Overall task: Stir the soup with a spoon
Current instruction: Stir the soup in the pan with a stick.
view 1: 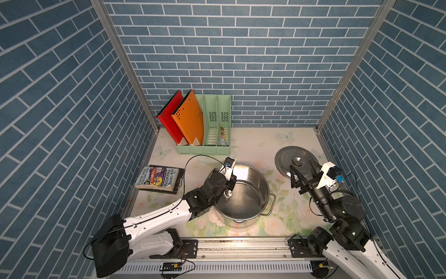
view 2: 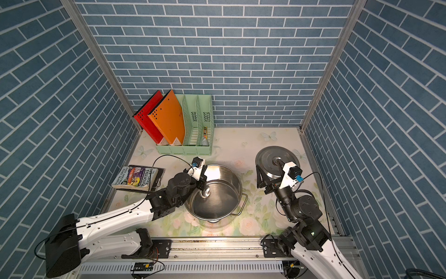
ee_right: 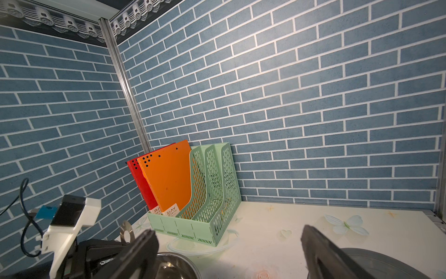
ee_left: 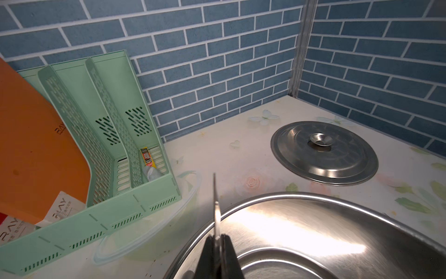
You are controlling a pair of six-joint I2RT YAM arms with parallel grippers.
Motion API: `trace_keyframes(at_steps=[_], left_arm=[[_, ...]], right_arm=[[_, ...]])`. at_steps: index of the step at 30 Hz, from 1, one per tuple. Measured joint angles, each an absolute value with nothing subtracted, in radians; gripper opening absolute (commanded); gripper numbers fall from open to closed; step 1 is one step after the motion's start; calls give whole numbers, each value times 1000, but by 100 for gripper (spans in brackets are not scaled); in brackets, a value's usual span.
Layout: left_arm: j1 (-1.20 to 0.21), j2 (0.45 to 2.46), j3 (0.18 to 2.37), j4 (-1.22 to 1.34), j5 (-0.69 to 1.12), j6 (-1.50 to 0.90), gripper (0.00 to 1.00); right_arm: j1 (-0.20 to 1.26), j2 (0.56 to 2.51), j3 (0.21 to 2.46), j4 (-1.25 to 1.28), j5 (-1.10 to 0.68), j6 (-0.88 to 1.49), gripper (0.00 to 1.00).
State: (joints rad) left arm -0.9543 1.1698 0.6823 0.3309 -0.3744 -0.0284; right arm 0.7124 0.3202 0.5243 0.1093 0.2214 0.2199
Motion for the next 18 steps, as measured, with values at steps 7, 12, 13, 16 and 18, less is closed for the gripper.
trace_keyframes(at_steps=[7, 12, 13, 16, 18], left_arm=[[-954, 1325, 768, 503, -150, 24, 0], [-962, 1375, 785, 561, 41, 42, 0], [-965, 1382, 785, 564, 75, 43, 0], [-981, 1397, 785, 566, 177, 46, 0], [-993, 1403, 785, 560, 228, 49, 0]], right_arm=[[712, 293, 524, 80, 229, 220, 97], [712, 270, 524, 71, 239, 220, 97], [712, 268, 524, 70, 240, 220, 97], [712, 267, 524, 68, 241, 220, 97], [712, 268, 524, 67, 241, 220, 97]])
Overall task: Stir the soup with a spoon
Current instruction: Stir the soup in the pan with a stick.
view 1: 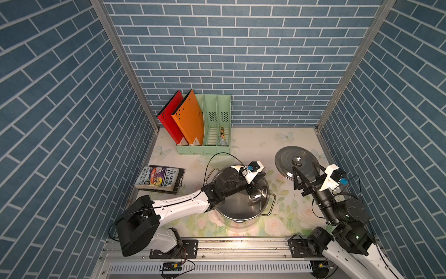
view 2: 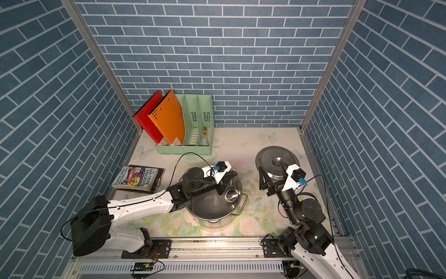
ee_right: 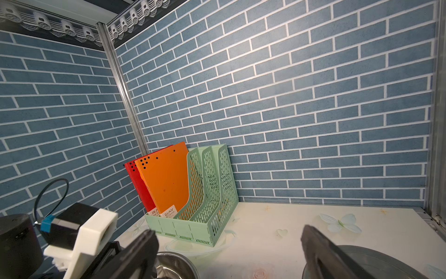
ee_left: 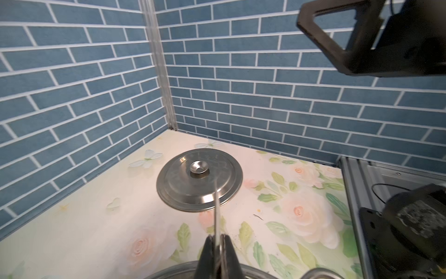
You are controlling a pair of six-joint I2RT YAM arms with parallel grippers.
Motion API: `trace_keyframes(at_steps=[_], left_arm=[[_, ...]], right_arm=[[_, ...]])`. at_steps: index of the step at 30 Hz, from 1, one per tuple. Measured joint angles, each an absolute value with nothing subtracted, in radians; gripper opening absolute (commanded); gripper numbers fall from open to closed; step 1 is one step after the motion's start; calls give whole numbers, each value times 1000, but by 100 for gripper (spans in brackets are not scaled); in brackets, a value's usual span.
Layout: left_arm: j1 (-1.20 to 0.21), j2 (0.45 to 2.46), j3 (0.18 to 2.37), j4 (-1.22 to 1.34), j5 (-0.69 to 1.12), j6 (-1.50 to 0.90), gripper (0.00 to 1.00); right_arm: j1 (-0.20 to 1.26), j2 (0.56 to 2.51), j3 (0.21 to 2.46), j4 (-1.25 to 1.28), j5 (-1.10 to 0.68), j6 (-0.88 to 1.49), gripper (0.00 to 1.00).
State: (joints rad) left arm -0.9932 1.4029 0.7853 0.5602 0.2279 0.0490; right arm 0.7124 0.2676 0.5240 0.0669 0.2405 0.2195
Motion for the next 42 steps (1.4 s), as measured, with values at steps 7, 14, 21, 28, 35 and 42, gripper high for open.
trace_keyframes(at_steps=[7, 14, 21, 28, 35, 42], left_arm=[[-1047, 1382, 778, 468, 321, 52, 0], [-1100, 1206, 664, 380, 280, 6, 0], [-1109, 1016, 592, 212, 136, -77, 0], [-1106, 895, 600, -8, -154, -163, 0], [-1025, 903, 663, -139, -381, -188, 0], [-952, 1001, 704, -59, -440, -153, 0]], right_arm=[[712, 268, 518, 67, 241, 220, 97], [712, 274, 505, 69, 240, 220, 97], [712, 318, 502, 98, 231, 220, 97], [712, 337, 496, 122, 223, 220, 97], [712, 338, 496, 129, 221, 220, 97], [712, 327, 496, 128, 221, 220, 97]])
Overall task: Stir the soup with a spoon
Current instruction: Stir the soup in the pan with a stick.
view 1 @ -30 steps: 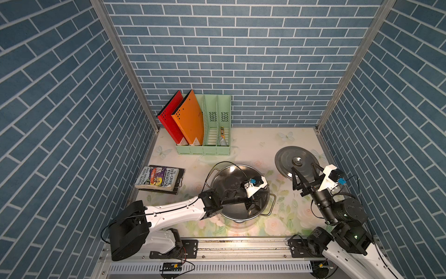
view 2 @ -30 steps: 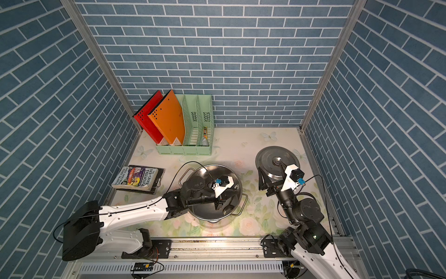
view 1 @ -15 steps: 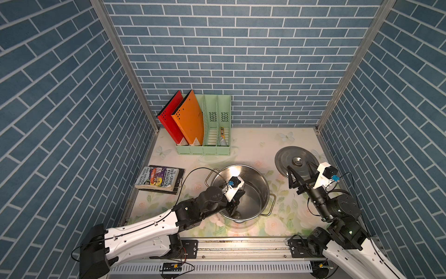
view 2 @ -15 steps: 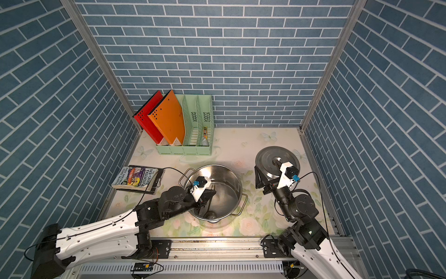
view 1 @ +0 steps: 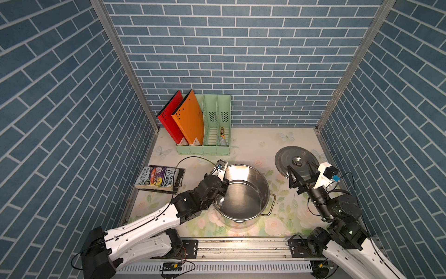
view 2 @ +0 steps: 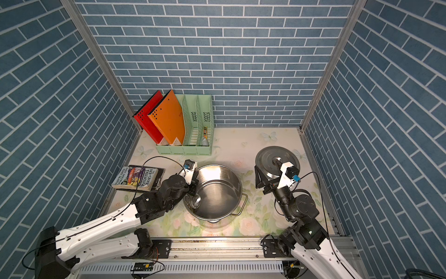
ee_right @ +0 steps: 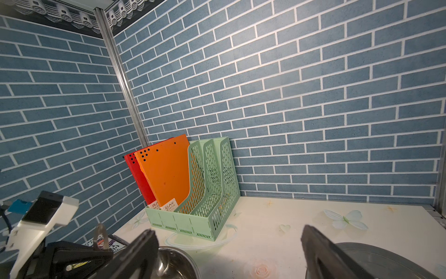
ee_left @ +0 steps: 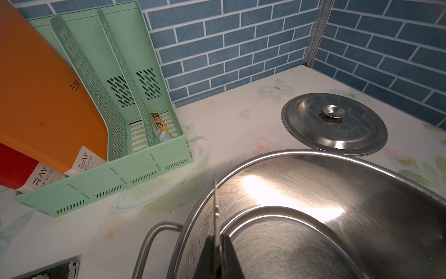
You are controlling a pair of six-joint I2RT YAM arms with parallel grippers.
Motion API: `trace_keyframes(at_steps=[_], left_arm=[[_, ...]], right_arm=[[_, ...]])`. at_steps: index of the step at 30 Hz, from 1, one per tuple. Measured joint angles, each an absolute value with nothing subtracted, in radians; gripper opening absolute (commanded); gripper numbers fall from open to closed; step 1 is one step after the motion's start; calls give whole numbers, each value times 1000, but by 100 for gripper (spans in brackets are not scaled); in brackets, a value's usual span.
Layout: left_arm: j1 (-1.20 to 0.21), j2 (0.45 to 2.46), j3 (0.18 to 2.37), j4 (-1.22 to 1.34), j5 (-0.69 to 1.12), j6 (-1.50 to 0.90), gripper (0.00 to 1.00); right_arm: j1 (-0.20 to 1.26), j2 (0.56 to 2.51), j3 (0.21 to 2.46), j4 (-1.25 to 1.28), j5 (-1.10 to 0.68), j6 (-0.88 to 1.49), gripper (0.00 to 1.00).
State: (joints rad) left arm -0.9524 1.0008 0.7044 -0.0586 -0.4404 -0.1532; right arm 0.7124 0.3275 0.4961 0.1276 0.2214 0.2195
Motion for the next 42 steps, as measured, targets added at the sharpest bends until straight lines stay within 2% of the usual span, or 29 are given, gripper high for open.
trace_keyframes(at_steps=[11, 22, 32, 42], left_arm=[[-931, 1295, 816, 264, -247, 17, 0], [-930, 1443, 873, 455, 166, 49, 0], [-958, 1359, 778, 472, 426, 36, 0], [-976, 1030, 598, 235, 366, -24, 0]], right_arm=[[712, 296, 496, 110, 228, 220, 97], [712, 248, 496, 61, 251, 220, 97], [712, 250, 496, 57, 256, 220, 97], [712, 271, 496, 68, 254, 220, 97]])
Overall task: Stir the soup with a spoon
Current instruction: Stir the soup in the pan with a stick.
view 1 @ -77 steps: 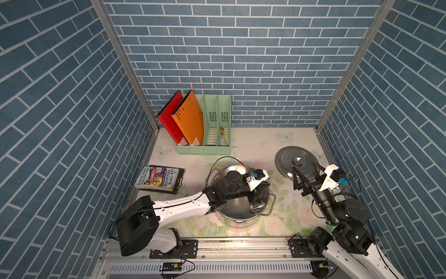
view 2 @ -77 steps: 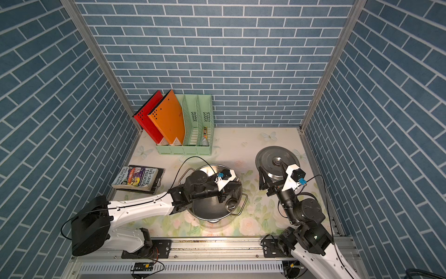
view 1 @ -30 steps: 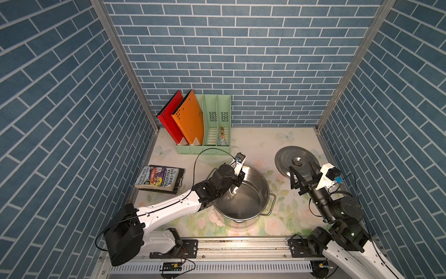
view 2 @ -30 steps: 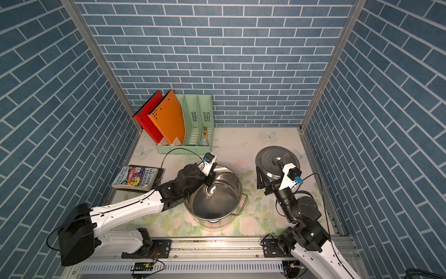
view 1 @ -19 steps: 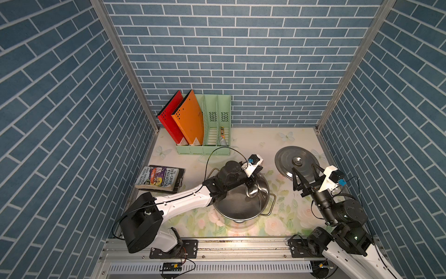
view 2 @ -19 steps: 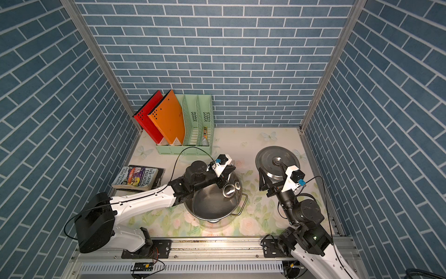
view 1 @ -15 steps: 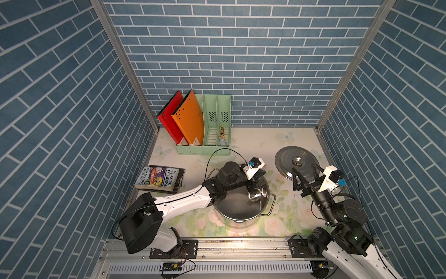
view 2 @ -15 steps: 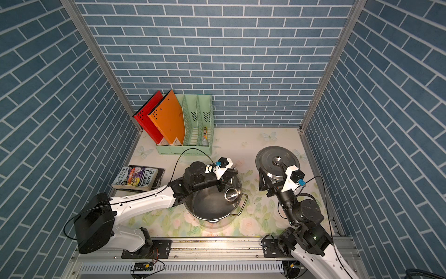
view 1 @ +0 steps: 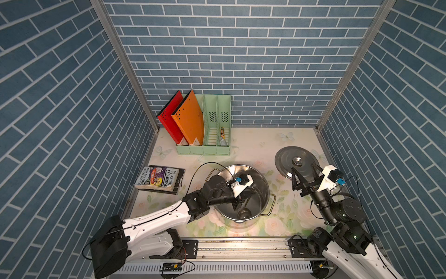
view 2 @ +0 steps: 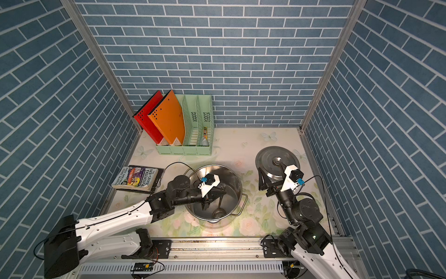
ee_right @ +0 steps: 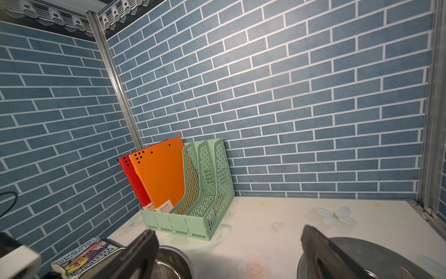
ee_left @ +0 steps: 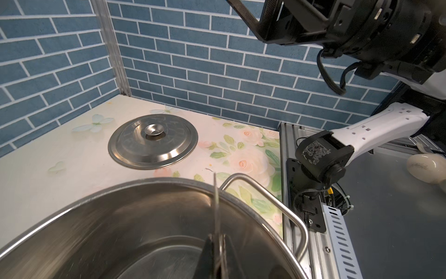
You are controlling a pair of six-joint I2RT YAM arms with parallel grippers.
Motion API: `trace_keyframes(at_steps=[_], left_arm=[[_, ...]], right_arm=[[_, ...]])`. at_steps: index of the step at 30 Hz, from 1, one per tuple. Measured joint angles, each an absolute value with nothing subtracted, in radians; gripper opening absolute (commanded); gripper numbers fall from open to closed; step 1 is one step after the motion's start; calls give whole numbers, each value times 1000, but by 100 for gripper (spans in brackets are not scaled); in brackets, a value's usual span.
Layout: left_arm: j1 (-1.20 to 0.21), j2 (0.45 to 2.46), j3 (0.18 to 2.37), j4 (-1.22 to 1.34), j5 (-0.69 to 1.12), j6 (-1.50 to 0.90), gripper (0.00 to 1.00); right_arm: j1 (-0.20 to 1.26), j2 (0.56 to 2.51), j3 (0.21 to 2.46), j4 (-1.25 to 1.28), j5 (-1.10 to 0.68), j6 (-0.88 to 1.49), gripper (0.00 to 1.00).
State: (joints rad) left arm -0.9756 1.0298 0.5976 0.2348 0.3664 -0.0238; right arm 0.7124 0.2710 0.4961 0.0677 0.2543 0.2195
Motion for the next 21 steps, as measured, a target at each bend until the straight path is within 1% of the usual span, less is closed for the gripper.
trace_keyframes(at_steps=[4, 7, 10, 16, 19, 21], left_arm=[[-976, 890, 555, 135, 290, -68, 0], [-976, 842, 553, 69, 195, -98, 0], [-974, 828, 553, 8, 63, -123, 0], [-949, 843, 575, -25, -177, -161, 0], [-936, 910, 602, 6, -242, -157, 0], [-927, 989, 640, 44, -272, -141, 0]], right_arm=[[712, 294, 496, 84, 247, 220, 97], [712, 313, 496, 97, 239, 220, 97], [712, 327, 496, 108, 232, 220, 97], [712, 330, 496, 120, 230, 220, 97], [712, 330, 496, 120, 230, 220, 97], [712, 330, 496, 120, 230, 220, 97]])
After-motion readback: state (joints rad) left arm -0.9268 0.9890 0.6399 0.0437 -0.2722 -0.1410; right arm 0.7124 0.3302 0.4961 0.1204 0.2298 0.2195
